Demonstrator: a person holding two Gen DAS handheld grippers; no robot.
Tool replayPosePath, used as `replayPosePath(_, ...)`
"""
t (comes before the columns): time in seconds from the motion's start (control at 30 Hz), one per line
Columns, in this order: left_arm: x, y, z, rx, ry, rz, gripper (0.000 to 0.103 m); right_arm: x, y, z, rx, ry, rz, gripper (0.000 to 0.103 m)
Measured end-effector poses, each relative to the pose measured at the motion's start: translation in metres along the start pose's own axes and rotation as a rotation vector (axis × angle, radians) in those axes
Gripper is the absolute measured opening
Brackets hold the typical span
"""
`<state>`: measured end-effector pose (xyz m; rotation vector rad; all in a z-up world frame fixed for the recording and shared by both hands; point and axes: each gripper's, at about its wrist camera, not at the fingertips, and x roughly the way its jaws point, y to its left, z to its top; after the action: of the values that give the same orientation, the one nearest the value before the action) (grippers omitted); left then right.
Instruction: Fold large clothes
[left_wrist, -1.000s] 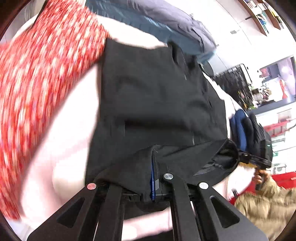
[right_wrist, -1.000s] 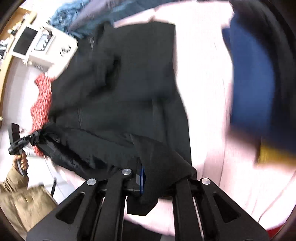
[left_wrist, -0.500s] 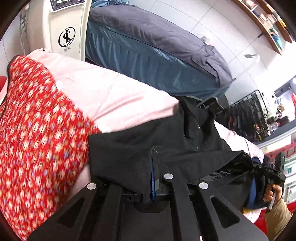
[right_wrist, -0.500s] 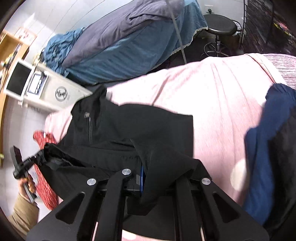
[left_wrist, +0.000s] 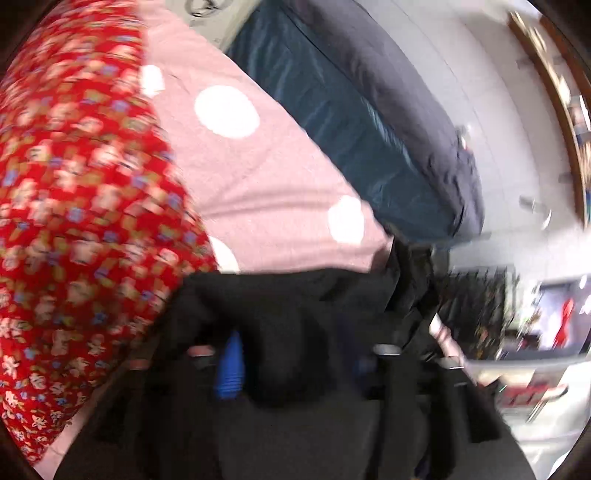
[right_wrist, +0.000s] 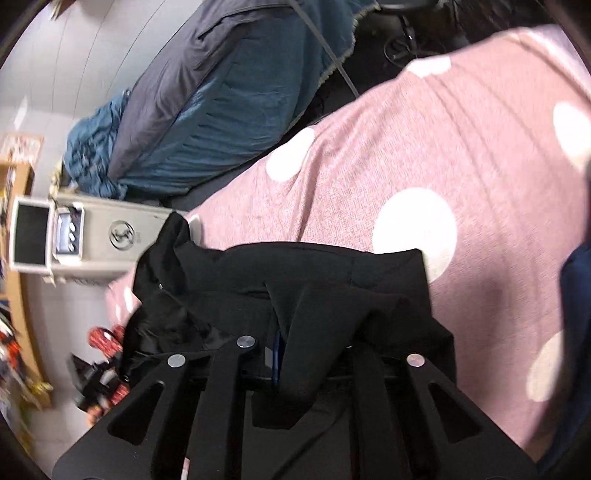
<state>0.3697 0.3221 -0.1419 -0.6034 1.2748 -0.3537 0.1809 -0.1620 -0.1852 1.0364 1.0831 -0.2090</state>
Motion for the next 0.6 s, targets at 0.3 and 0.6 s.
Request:
replayPosePath(0.3, -0.072, -0.002, 0.026, -0.06, -0.2, -0.085, 0.085, -0.001, -0.027, 0.016, 0.242, -0.013, 0.221, 0.059)
replayPosePath(0.6, -0.07, -0.035, -0.024, 0.121, -0.148, 0.084, 0.092, -0.05, 0.013, 0.002, -0.01, -0.088, 0.035, 0.059)
